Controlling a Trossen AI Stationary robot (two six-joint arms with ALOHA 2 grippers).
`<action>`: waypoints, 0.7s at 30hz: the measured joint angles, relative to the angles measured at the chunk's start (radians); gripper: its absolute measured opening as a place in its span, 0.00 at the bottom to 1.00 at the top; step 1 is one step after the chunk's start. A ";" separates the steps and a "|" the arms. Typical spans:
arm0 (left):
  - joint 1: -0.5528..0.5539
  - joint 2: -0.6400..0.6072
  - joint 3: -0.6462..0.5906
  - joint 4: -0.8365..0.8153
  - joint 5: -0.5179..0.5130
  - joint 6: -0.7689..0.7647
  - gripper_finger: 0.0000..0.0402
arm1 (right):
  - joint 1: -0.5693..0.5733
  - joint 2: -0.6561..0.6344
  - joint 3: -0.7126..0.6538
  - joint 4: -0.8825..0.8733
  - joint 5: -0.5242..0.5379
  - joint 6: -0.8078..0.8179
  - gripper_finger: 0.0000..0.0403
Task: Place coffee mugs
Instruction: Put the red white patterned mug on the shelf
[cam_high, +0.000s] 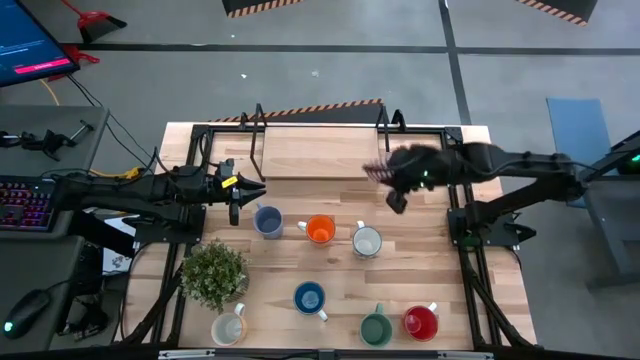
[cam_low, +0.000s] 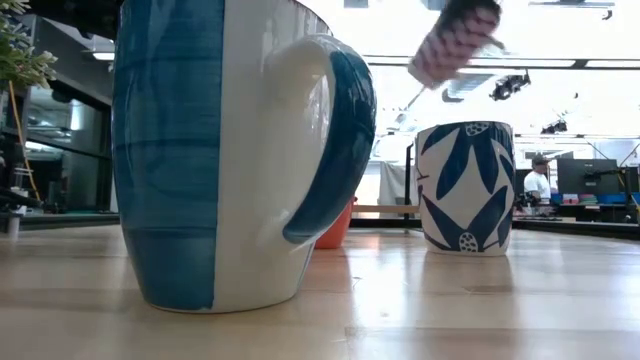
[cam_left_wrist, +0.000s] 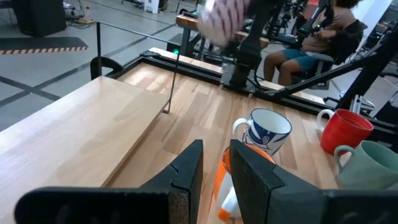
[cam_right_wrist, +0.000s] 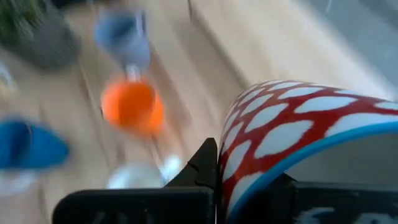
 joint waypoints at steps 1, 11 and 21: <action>0.000 0.000 0.000 0.000 0.000 0.000 0.18 | -0.013 0.021 0.040 0.024 0.011 -0.038 0.00; 0.000 0.000 0.000 -0.012 0.000 -0.001 0.18 | -0.227 0.396 0.435 -0.022 -0.056 -0.299 0.00; 0.000 0.000 0.000 -0.016 0.000 -0.001 0.18 | -0.365 0.795 0.726 -0.162 -0.199 -0.383 0.00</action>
